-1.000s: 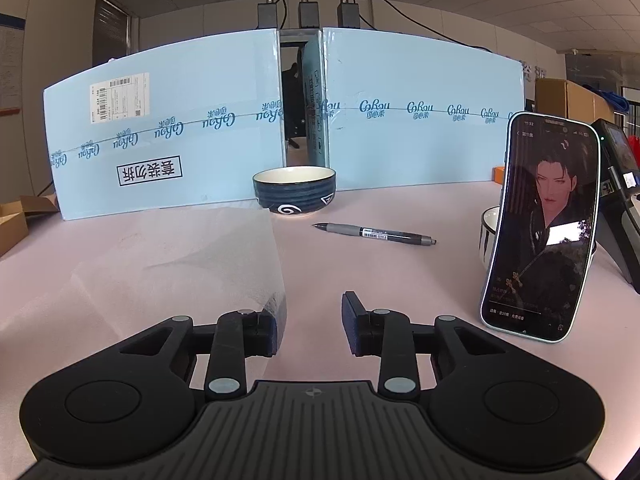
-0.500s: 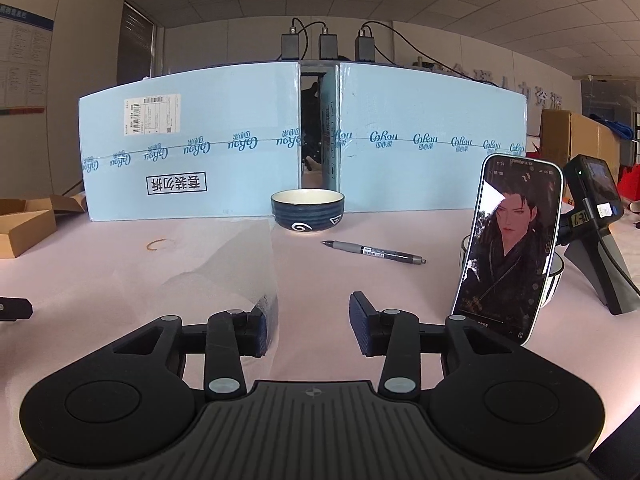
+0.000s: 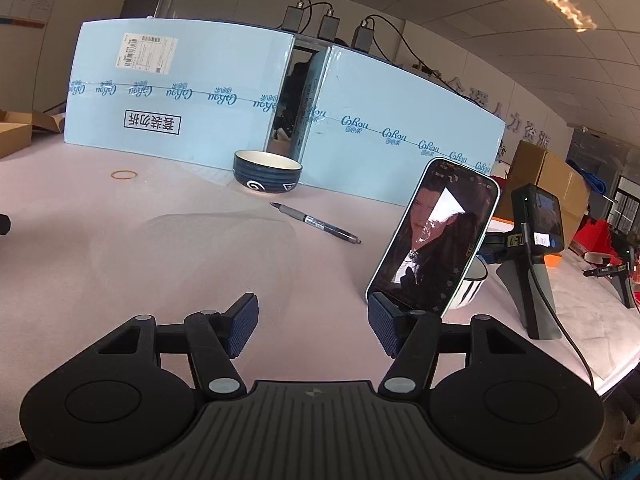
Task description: Fold shopping bag
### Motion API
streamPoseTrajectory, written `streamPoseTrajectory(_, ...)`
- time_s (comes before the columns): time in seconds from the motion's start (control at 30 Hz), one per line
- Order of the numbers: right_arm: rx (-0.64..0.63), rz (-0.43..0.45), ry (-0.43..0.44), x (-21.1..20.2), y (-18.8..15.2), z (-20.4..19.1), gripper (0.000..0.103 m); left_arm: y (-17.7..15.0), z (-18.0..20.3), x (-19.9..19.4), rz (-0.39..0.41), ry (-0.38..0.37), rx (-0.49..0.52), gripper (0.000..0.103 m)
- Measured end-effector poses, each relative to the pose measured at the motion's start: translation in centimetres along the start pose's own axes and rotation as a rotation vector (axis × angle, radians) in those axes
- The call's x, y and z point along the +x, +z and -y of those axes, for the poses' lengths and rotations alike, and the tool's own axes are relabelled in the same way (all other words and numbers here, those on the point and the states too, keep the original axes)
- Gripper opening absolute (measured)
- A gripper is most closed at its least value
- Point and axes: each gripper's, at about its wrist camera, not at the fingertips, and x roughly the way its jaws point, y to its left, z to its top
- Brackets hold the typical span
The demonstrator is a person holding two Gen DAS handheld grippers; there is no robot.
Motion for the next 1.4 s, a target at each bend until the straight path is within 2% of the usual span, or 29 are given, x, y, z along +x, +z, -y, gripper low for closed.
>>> streamPoseTrajectory(0.13, -0.053, 0.010, -0.055, -2.0, -0.2, 1.3, 0.058, 0.2, 0.2, 0.3, -0.004, -0.005, 0.004, 0.055)
streamPoseTrajectory(0.2, -0.062, 0.048, -0.067, -3.3, 0.2, 1.7, 0.060, 0.3, 0.4, 0.3, -0.005, -0.002, 0.006, 0.055)
streamPoseTrajectory(0.27, -0.050, 0.095, -0.044, -4.5, 0.8, 1.8, 0.063, 0.3, 0.4, 0.3, -0.001, -0.008, 0.004, 0.055)
streamPoseTrajectory(0.37, -0.009, 0.150, 0.127, -4.8, 1.7, 0.7, 0.067, 0.2, 0.2, -0.1, 0.017, -0.017, -0.023, 0.056)
streamPoseTrajectory(0.5, -0.061, 0.116, 0.341, -2.8, 2.2, -3.6, 0.066, 0.0, -0.4, -1.2, 0.041, -0.020, -0.052, 0.056)
streamPoseTrajectory(0.67, -0.187, 0.092, 0.495, -0.9, 2.9, -8.9, 0.065, -0.4, -2.4, -3.1, 0.058, 0.011, -0.110, 0.057)
streamPoseTrajectory(0.73, -0.215, 0.077, 0.536, -0.7, 3.1, -9.7, 0.065, -0.6, -3.1, -3.5, 0.051, -0.011, -0.141, 0.058)
streamPoseTrajectory(0.9, -0.207, 0.032, 0.557, -0.8, 2.9, -8.3, 0.066, -1.0, -3.8, -3.1, 0.019, -0.057, -0.167, 0.059)
streamPoseTrajectory(1.0, -0.199, 0.006, 0.519, -1.0, 2.3, -7.4, 0.066, -1.0, -3.3, -2.0, 0.005, -0.093, -0.159, 0.061)
streamPoseTrajectory(1.07, -0.194, -0.006, 0.488, -1.1, 2.0, -6.8, 0.066, -0.8, -2.5, -1.6, 0.004, -0.066, -0.126, 0.062)
streamPoseTrajectory(1.27, -0.175, 0.030, 0.477, -1.6, 1.9, -6.1, 0.066, -0.2, -1.1, -1.3, -0.047, 0.026, -0.074, 0.063)
streamPoseTrajectory(1.4, -0.181, 0.041, 0.485, -1.0, 2.1, -6.4, 0.066, 0.0, -0.9, -0.9, -0.066, 0.162, -0.007, 0.071)
